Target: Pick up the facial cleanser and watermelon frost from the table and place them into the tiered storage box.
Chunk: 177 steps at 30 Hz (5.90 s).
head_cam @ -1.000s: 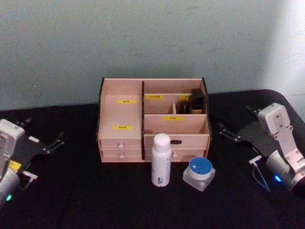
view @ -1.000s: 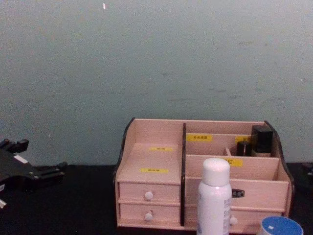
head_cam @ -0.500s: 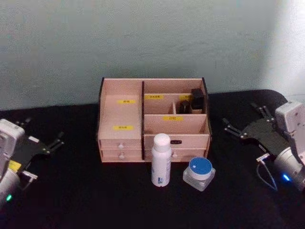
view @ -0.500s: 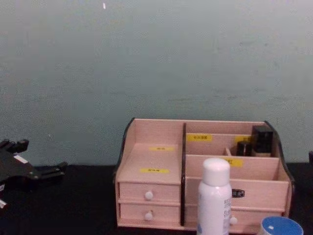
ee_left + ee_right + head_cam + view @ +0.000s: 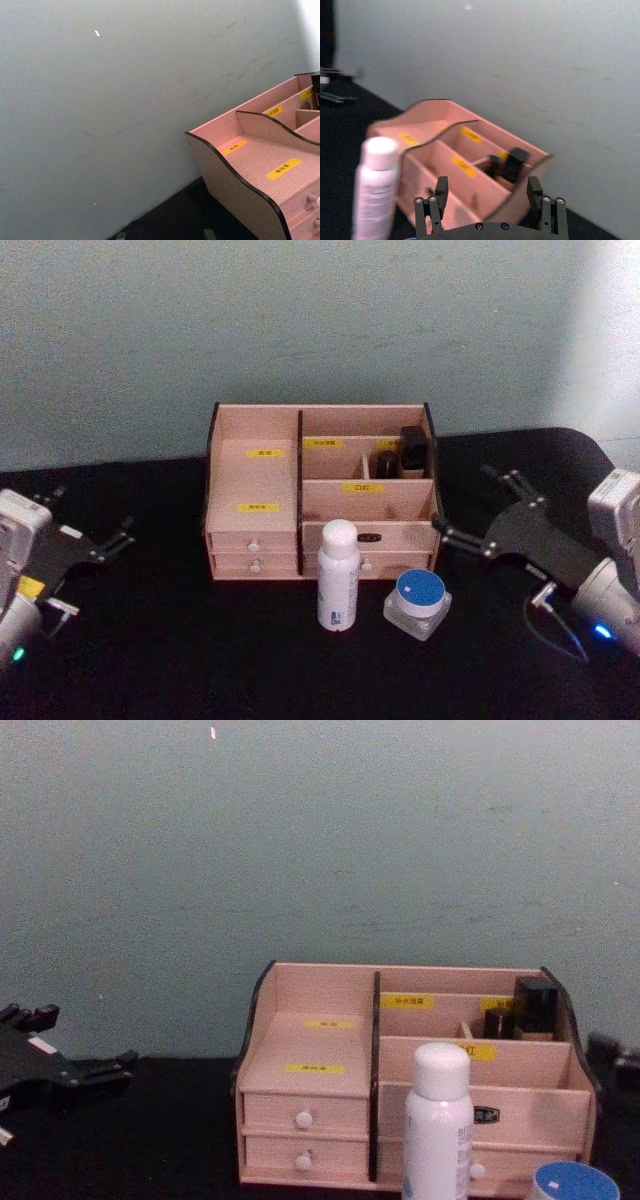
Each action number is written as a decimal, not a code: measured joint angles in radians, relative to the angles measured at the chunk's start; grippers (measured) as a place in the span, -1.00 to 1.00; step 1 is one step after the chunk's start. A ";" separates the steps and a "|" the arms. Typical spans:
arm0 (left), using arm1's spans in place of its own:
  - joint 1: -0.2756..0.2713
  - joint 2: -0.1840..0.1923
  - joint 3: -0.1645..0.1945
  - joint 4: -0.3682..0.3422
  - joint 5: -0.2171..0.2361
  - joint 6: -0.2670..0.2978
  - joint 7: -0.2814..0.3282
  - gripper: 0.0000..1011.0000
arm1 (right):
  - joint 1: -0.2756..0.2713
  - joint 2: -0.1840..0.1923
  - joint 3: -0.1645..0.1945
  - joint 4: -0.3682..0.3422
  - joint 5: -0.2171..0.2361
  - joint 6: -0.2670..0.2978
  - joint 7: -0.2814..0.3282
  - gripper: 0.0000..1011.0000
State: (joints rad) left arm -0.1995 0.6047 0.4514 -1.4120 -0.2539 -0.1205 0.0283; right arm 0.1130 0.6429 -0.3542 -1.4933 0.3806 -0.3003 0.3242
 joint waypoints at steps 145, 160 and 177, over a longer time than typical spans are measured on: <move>0.000 0.000 0.000 0.000 0.000 0.000 0.000 0.98 | 0.355 -0.332 -0.044 0.306 -0.031 0.090 0.167 0.18; 0.000 0.000 0.000 0.000 0.000 0.000 0.000 0.98 | 0.433 -0.398 -0.030 0.448 -0.097 0.064 0.145 0.18; 0.000 0.000 0.000 0.000 0.000 0.000 0.000 0.98 | 0.470 -0.431 -0.030 0.548 -0.142 0.079 0.154 0.18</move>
State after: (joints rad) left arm -0.1995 0.6047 0.4514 -1.4120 -0.2539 -0.1205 0.0283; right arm 0.5832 0.2118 -0.3844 -0.9456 0.2383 -0.2214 0.4783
